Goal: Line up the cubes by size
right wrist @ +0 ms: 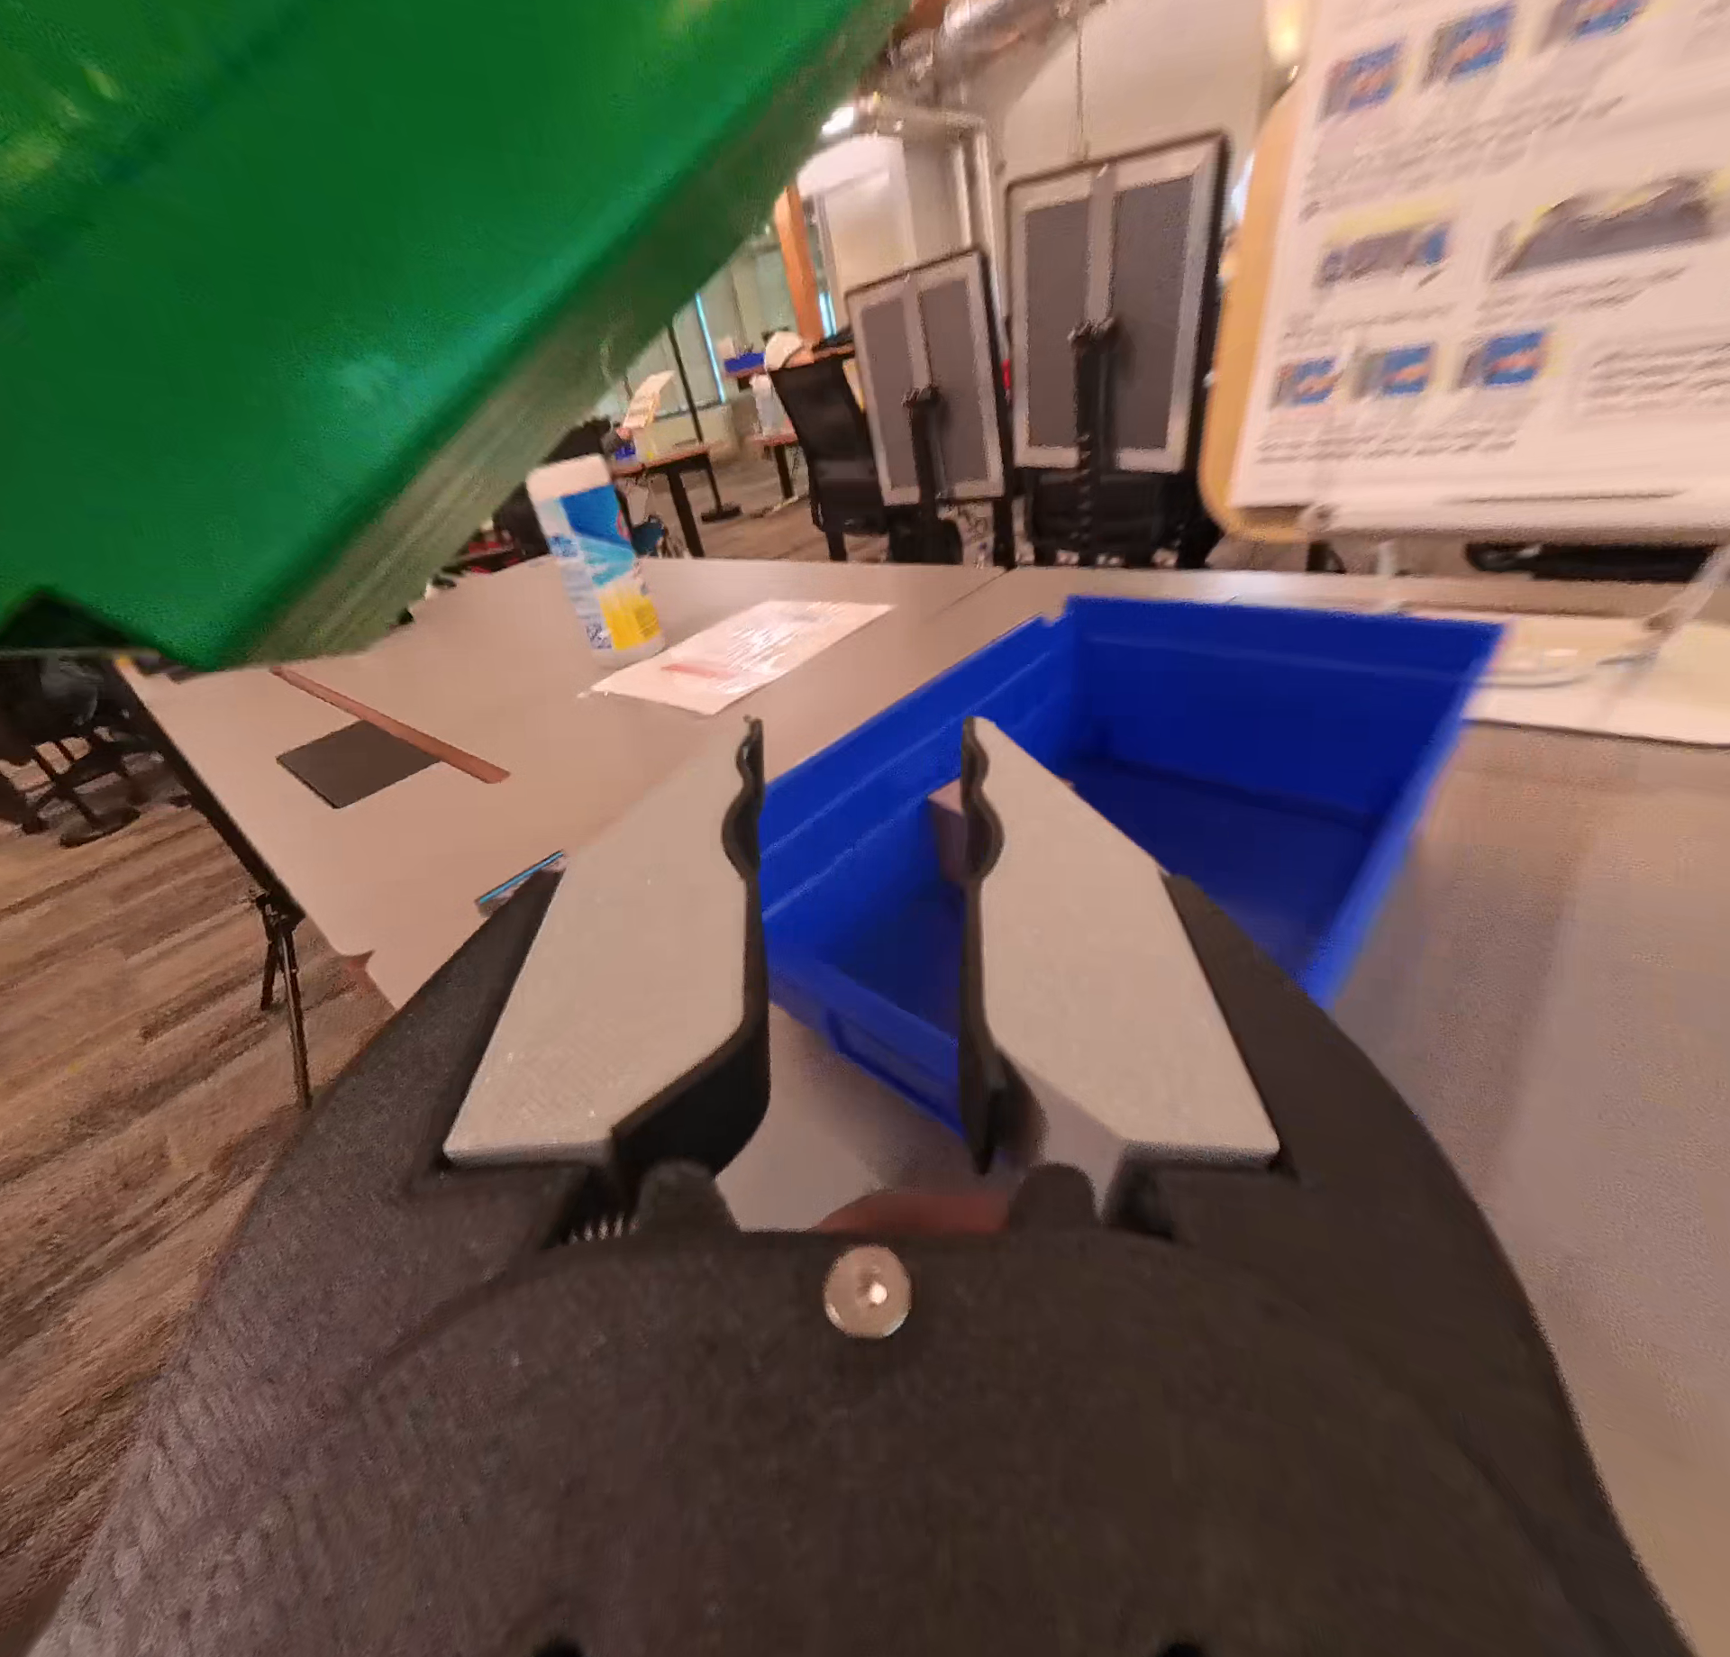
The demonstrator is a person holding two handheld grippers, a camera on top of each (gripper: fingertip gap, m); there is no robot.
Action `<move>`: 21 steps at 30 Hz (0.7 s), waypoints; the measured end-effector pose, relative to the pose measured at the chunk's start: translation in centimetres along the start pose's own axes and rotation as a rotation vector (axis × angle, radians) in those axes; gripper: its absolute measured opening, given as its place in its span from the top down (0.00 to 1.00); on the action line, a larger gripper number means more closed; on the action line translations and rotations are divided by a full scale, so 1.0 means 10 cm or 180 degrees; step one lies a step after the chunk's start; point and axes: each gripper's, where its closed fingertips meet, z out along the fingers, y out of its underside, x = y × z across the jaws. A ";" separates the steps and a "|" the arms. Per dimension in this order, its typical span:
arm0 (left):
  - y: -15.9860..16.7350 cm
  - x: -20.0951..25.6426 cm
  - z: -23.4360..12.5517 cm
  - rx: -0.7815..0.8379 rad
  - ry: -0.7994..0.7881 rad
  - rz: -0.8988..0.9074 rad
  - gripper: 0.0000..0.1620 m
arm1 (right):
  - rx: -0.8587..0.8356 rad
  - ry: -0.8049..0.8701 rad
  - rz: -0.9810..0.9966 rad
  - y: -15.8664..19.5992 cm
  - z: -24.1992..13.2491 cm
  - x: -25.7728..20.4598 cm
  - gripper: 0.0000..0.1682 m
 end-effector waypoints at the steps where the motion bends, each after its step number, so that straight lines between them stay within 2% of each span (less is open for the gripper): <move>1: -0.01 0.14 0.04 0.0022 0.0100 -0.0027 0.99 | 0.0054 0.0027 0.0007 -0.11 -0.18 0.18 0.75; 6: 0.03 1.19 0.34 0.0048 0.0834 -0.0180 0.98 | 0.0200 0.0150 0.0208 -0.59 -1.08 1.13 0.67; 12: 0.40 2.61 0.68 -0.0237 0.1554 -0.0257 0.98 | -0.0068 0.1009 -0.0215 -0.84 -2.12 2.28 0.67; 16: 0.80 3.39 0.91 -0.0364 0.1535 0.0309 0.99 | -0.0471 0.1307 -0.0590 -0.73 -2.49 2.54 0.65; 21: 1.14 4.08 1.11 -0.0613 0.1735 0.0319 0.98 | -0.0578 0.1399 -0.0803 -0.60 -2.70 2.62 0.64</move>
